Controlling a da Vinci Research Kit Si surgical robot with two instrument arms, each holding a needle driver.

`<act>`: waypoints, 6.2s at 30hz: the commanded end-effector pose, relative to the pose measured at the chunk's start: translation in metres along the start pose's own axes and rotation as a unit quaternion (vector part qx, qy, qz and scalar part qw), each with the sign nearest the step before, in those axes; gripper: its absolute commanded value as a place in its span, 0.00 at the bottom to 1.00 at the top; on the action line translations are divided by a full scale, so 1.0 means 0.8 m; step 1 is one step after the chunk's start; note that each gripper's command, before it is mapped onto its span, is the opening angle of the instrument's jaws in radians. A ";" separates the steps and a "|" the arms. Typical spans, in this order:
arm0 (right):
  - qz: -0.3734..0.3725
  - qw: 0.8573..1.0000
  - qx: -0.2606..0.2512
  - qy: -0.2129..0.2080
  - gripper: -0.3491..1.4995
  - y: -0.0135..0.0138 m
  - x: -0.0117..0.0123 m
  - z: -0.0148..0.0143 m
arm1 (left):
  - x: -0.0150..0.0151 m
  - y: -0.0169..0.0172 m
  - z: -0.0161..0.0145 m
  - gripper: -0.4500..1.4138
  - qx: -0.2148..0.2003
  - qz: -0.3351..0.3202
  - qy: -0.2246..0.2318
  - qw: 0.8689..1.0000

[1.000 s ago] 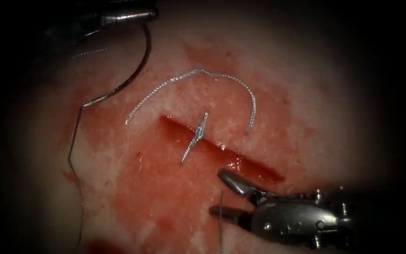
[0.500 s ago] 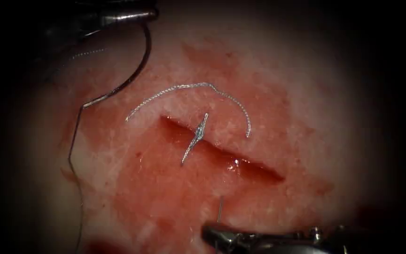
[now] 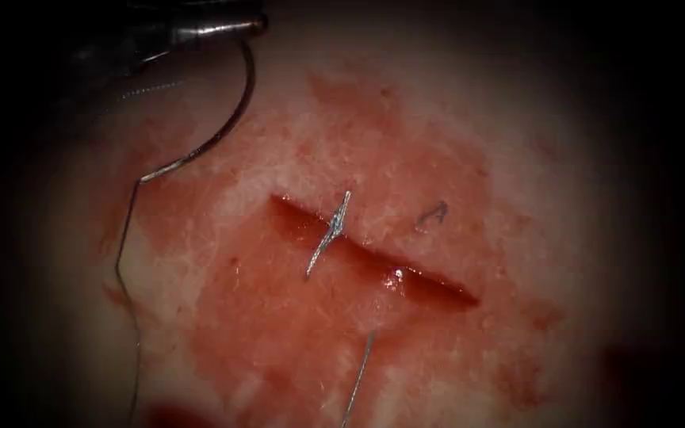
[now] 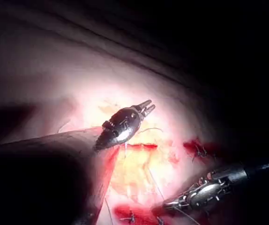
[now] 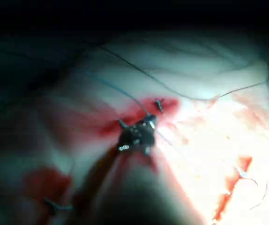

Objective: Wound Closure

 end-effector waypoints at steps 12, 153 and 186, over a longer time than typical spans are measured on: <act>0.014 0.998 -0.049 -0.024 0.91 0.0057 -0.0040 -0.0062 | -0.0020 -0.0001 0.0008 0.05 -0.003 -0.007 -0.002 1.000; 0.356 0.914 -0.184 0.060 0.92 0.0283 -0.0112 -0.0145 | -0.0165 0.0061 0.0047 0.54 -0.001 0.129 -0.145 0.981; 0.350 0.916 -0.186 0.064 0.91 0.0278 -0.0128 -0.0140 | -0.0242 0.0254 0.0143 0.60 -0.109 0.382 -0.177 0.901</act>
